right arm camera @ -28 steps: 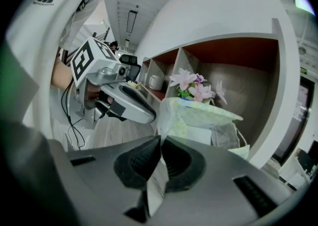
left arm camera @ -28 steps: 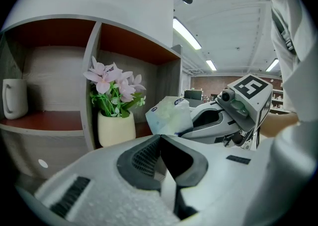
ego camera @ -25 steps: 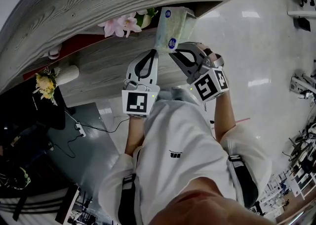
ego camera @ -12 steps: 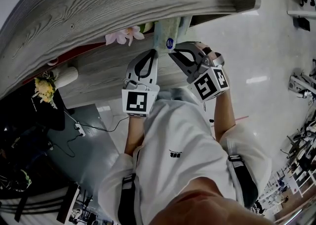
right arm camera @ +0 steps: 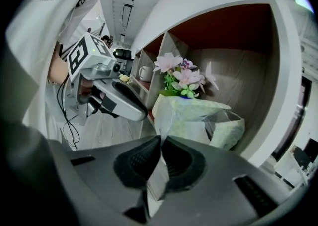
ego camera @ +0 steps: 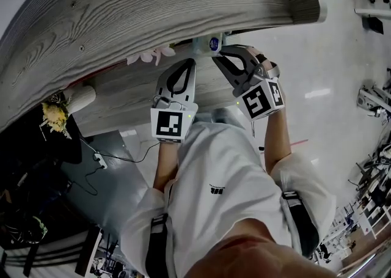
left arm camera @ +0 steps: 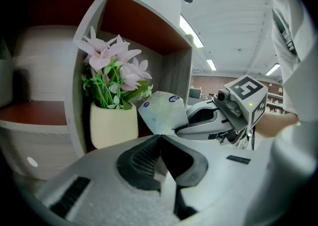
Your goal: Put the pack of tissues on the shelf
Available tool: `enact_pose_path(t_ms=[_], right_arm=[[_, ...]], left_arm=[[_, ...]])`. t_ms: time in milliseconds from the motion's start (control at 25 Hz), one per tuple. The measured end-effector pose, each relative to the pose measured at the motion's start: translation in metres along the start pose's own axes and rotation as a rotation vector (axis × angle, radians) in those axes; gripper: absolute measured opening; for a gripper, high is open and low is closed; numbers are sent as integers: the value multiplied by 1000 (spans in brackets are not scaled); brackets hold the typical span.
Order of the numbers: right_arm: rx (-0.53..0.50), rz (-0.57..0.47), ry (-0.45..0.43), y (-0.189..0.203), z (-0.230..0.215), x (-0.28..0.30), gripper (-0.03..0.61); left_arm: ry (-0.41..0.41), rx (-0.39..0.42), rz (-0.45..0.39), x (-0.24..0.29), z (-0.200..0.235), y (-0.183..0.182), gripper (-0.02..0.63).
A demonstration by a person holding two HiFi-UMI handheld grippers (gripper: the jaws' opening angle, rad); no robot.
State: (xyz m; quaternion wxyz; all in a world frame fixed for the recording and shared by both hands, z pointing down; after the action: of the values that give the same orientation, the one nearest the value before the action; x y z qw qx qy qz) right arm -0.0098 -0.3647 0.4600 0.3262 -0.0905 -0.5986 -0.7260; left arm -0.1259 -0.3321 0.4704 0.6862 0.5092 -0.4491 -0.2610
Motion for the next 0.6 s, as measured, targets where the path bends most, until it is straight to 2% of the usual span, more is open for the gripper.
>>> enact_pose_path(t_ms=[600], right_arm=[[77, -21, 108, 8, -18, 0, 29]], left_arm=[[30, 9, -20, 16, 0, -9, 25]])
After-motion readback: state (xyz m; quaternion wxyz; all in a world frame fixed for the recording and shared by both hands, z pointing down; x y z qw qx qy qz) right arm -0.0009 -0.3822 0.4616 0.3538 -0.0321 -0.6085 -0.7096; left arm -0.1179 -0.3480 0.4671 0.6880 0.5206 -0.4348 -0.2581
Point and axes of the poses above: the fingertips, and each gripper's own axes: x forward along the fingers, z to its left, y out of its underside, the point moved 6 cm from there along -x, backward along the fingers, and after that the axes turned 4 degrees about -y, right-handed, at the moved point
